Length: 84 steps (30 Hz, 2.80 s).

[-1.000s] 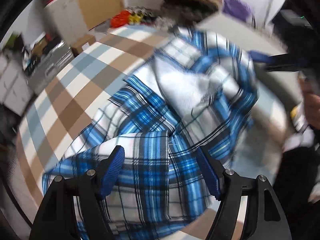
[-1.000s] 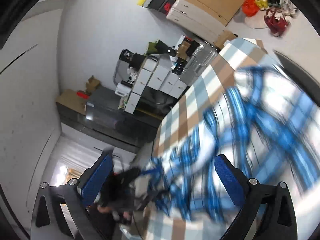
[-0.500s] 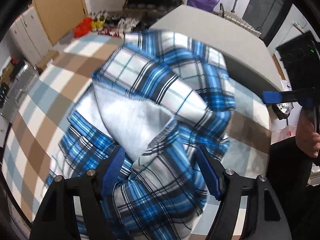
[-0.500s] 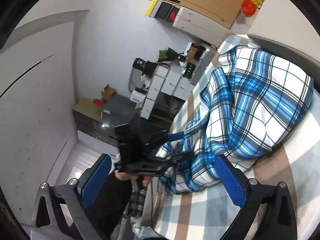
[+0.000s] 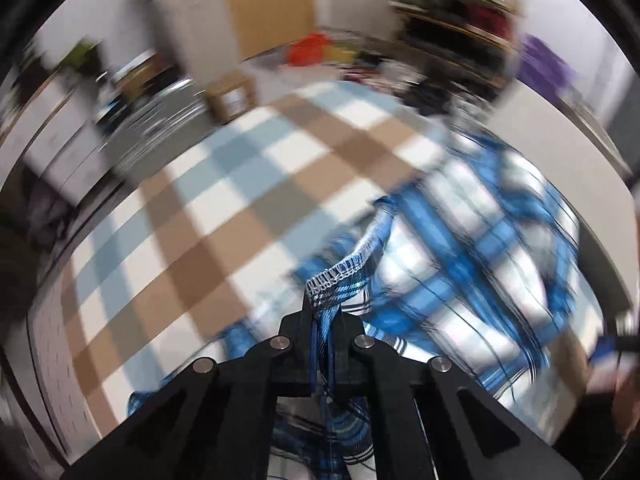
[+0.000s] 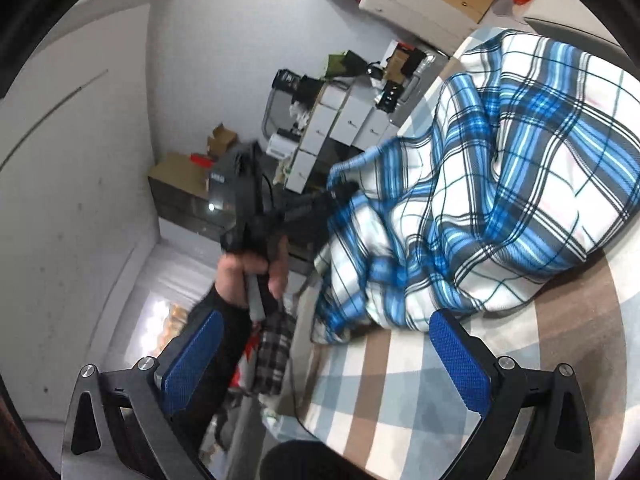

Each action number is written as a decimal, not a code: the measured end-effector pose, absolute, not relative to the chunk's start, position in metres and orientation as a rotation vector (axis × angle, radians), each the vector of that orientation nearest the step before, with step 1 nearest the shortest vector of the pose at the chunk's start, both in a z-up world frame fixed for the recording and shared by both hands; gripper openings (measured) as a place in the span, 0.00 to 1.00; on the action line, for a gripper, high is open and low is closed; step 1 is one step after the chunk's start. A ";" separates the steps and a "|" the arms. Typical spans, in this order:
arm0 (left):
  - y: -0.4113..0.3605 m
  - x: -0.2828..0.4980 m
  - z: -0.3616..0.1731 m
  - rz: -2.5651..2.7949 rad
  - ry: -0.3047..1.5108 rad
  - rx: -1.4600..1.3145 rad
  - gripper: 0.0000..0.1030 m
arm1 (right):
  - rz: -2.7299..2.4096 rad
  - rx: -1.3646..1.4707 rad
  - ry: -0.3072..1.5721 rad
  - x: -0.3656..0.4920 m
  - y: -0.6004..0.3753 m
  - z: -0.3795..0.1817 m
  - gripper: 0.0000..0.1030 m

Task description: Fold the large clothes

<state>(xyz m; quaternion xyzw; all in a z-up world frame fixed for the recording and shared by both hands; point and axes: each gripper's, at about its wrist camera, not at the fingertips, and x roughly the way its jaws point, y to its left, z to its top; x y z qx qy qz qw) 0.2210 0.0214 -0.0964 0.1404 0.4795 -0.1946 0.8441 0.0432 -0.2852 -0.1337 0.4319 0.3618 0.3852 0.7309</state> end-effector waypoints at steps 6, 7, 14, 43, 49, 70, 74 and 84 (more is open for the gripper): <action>0.036 0.241 -0.148 -0.233 1.102 0.321 0.03 | 0.783 0.850 0.836 0.041 -0.275 -0.136 1.00; 0.038 0.241 -0.147 -0.242 1.120 0.302 0.03 | 0.770 0.835 0.843 0.041 -0.274 -0.136 1.00; 0.069 0.204 -0.087 -0.354 1.027 0.257 0.55 | 0.736 0.781 0.881 0.046 -0.266 -0.139 1.00; 0.073 0.145 -0.180 -0.370 0.977 0.808 0.00 | 0.735 0.582 0.956 0.043 -0.231 -0.144 1.00; 0.101 0.172 -0.157 -0.254 0.957 0.606 0.00 | 0.746 0.586 0.955 0.041 -0.232 -0.145 1.00; 0.159 0.112 -0.187 -0.453 1.154 -0.441 0.59 | 0.770 0.603 0.930 0.032 -0.227 -0.134 1.00; 0.164 0.113 -0.187 -0.436 1.096 -0.506 0.43 | 0.766 0.609 0.919 0.032 -0.230 -0.133 1.00; 0.178 0.109 -0.174 -0.364 0.868 -0.797 0.00 | 0.771 0.616 0.932 0.034 -0.230 -0.136 1.00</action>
